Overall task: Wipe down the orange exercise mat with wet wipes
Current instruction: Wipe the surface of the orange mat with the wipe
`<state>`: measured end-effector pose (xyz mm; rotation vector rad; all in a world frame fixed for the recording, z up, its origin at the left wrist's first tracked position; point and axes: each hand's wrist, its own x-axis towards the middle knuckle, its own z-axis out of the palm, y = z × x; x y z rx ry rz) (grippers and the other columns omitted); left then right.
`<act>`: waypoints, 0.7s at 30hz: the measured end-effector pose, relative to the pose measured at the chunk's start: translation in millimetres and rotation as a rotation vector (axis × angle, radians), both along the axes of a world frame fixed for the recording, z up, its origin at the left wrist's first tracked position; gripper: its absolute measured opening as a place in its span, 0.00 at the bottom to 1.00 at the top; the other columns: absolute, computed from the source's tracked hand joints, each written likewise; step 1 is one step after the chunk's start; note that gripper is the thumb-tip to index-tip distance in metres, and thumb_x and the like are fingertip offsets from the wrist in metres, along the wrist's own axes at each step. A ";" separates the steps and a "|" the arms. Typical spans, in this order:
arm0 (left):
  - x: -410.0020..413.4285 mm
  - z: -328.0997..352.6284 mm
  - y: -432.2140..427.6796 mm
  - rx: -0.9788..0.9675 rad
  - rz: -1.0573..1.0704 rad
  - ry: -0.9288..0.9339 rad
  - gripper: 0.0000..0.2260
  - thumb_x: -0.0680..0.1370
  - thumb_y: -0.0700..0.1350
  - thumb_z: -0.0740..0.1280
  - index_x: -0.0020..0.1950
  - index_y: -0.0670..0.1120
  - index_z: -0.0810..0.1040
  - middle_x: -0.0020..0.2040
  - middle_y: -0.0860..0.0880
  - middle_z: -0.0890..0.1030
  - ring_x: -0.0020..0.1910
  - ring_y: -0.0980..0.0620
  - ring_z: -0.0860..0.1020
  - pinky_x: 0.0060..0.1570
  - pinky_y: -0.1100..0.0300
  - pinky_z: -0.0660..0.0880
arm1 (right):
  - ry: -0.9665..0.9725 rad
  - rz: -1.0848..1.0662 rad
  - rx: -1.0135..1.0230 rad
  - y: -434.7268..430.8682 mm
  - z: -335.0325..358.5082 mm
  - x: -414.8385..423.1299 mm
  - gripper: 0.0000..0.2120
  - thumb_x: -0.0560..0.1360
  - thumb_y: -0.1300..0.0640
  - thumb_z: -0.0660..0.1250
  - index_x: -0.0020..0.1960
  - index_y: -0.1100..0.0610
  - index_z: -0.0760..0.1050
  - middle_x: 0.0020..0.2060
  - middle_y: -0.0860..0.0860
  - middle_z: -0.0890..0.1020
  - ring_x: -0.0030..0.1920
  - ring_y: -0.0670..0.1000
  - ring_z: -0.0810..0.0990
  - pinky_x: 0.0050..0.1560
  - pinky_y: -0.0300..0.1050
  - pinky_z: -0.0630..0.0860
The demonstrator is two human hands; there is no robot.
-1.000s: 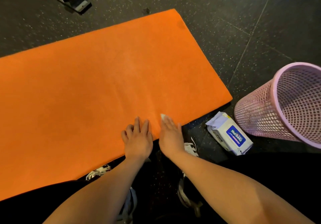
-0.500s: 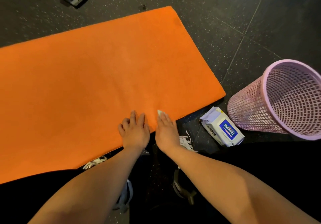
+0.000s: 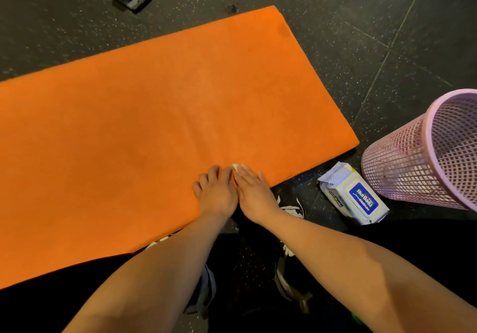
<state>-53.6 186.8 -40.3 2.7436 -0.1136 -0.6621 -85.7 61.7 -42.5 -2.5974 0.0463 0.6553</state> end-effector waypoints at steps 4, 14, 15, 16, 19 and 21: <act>8.8 -3.6 12.5 0.023 -0.026 0.038 0.22 0.84 0.55 0.52 0.79 0.60 0.58 0.80 0.52 0.56 0.74 0.45 0.55 0.71 0.43 0.54 | 0.031 0.072 -0.084 -21.8 -6.5 18.8 0.25 0.87 0.51 0.45 0.83 0.50 0.46 0.82 0.45 0.47 0.81 0.47 0.40 0.80 0.57 0.37; 7.8 -9.5 14.8 0.044 -0.026 0.089 0.24 0.84 0.59 0.48 0.81 0.59 0.53 0.82 0.54 0.49 0.77 0.45 0.52 0.72 0.41 0.52 | 0.086 0.061 0.034 4.5 -11.6 53.1 0.26 0.86 0.54 0.49 0.83 0.54 0.50 0.82 0.48 0.48 0.82 0.48 0.43 0.80 0.58 0.42; 7.9 -9.9 14.7 0.047 -0.032 0.090 0.24 0.84 0.58 0.47 0.81 0.59 0.53 0.83 0.54 0.49 0.77 0.46 0.52 0.72 0.43 0.51 | 0.073 0.128 0.053 4.1 -13.5 50.9 0.26 0.86 0.55 0.49 0.83 0.53 0.51 0.82 0.47 0.49 0.82 0.48 0.44 0.80 0.58 0.42; 8.2 -9.7 14.8 0.049 -0.039 0.089 0.24 0.84 0.58 0.47 0.82 0.59 0.52 0.83 0.54 0.48 0.77 0.46 0.52 0.72 0.43 0.51 | 0.055 0.160 0.050 -1.6 -15.4 51.8 0.25 0.86 0.55 0.48 0.83 0.52 0.50 0.82 0.47 0.49 0.82 0.48 0.43 0.80 0.58 0.42; 8.2 -8.5 15.9 0.053 -0.064 0.092 0.25 0.84 0.58 0.48 0.82 0.57 0.53 0.83 0.54 0.47 0.77 0.45 0.51 0.72 0.42 0.50 | 0.025 0.032 -0.055 -27.1 -19.9 59.3 0.26 0.86 0.55 0.48 0.83 0.49 0.49 0.82 0.45 0.50 0.82 0.49 0.43 0.80 0.60 0.40; 6.9 -6.6 16.1 0.052 -0.078 0.100 0.26 0.84 0.59 0.48 0.82 0.57 0.53 0.83 0.53 0.47 0.78 0.45 0.50 0.73 0.41 0.49 | 0.044 -0.192 -0.148 -40.8 -18.8 59.9 0.27 0.86 0.56 0.48 0.83 0.51 0.48 0.82 0.46 0.48 0.82 0.50 0.41 0.80 0.60 0.40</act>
